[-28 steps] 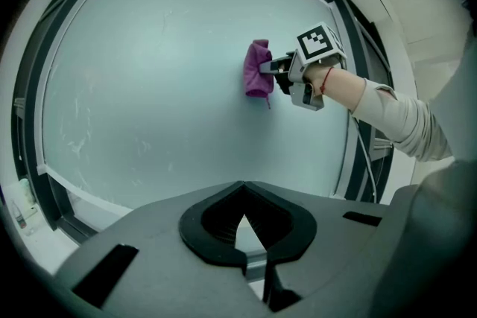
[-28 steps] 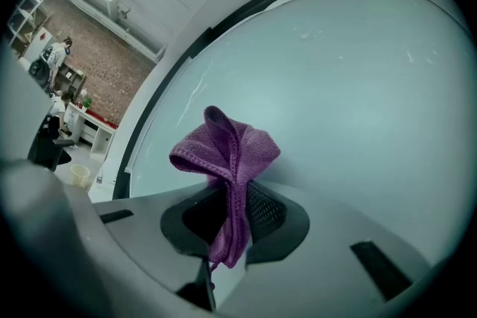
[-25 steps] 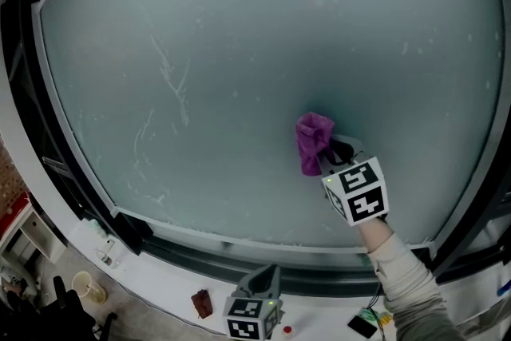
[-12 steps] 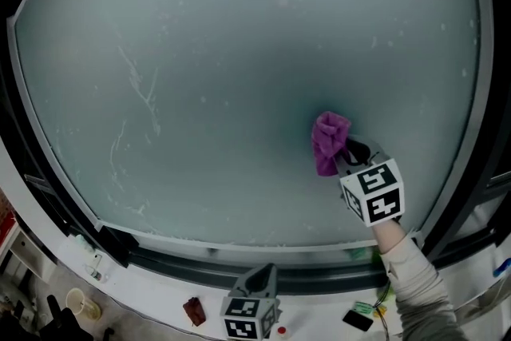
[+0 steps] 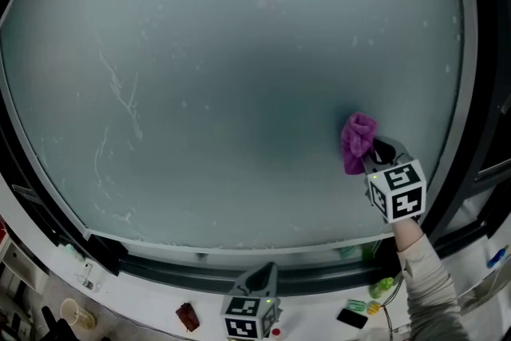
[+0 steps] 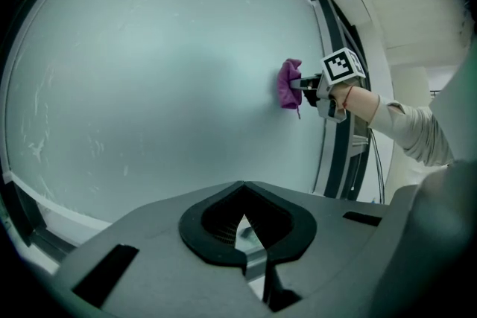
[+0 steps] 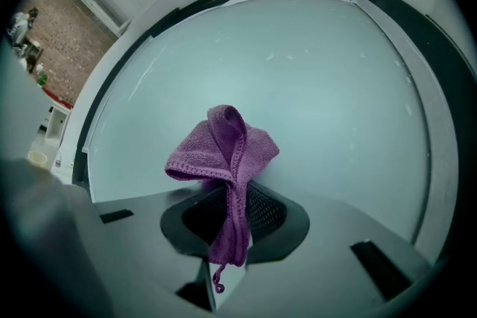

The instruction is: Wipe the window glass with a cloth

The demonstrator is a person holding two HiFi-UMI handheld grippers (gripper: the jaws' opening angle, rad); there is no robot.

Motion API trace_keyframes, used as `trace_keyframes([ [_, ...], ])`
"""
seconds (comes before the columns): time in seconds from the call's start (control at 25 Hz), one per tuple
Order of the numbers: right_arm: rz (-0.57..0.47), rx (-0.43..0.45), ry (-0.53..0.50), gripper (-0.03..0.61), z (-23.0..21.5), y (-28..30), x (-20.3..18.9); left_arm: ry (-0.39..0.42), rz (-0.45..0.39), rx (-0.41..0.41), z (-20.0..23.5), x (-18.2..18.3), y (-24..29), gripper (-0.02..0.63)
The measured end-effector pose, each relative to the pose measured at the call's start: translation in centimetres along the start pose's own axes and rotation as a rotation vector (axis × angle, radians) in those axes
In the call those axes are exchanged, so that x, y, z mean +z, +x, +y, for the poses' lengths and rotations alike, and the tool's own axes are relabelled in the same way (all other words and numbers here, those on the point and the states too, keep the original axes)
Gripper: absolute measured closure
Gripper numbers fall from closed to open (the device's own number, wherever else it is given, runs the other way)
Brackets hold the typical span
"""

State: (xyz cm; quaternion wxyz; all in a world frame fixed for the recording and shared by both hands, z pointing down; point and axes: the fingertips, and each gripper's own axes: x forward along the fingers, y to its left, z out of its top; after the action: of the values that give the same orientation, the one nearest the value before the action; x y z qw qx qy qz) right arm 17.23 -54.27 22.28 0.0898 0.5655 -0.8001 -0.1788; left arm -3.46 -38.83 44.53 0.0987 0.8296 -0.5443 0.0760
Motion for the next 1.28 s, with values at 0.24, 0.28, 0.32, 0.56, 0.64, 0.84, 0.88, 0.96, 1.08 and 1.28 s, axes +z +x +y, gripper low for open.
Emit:
trace_keyframes([
  [0.24,0.038,-0.088,0.011,0.525,-4.2,-1.7,-2.3,0.007,0.002,-0.012,-0.3,0.1,0.6,0.609],
  [0.28,0.045,-0.102,0.012,0.525,-4.8,-1.9,-2.7,0.006,0.004,-0.013,-0.3,0.1,0.7,0.609],
  [0.32,0.053,-0.116,0.014,0.525,-5.5,-2.2,-3.1,0.005,0.006,-0.014,-0.3,0.0,0.8,0.609],
  [0.56,0.084,-0.189,0.043,0.525,-9.1,-3.6,-4.9,0.001,0.010,-0.021,-0.7,-0.1,1.2,0.609],
  [0.64,0.089,-0.201,0.050,0.525,-9.6,-3.8,-5.3,0.000,0.010,-0.024,-0.8,0.0,1.3,0.609],
  [0.84,0.090,-0.204,0.050,0.525,-9.5,-3.9,-5.4,-0.005,0.005,-0.020,-0.8,0.1,1.3,0.609],
  [0.88,0.084,-0.201,0.054,0.525,-9.3,-4.0,-5.3,-0.006,0.003,-0.019,-0.8,0.1,1.3,0.609],
  [0.96,0.069,-0.191,0.065,0.525,-8.7,-4.5,-5.0,-0.009,0.001,-0.018,-0.8,0.1,1.1,0.609],
  [1.08,0.056,-0.168,0.076,0.525,-7.1,-5.4,-4.9,-0.012,0.000,-0.017,-0.7,-0.1,0.6,0.609],
  [1.28,0.048,-0.117,0.087,0.525,-3.1,-7.0,-5.0,-0.018,0.001,-0.021,-0.7,-0.3,-0.6,0.609],
])
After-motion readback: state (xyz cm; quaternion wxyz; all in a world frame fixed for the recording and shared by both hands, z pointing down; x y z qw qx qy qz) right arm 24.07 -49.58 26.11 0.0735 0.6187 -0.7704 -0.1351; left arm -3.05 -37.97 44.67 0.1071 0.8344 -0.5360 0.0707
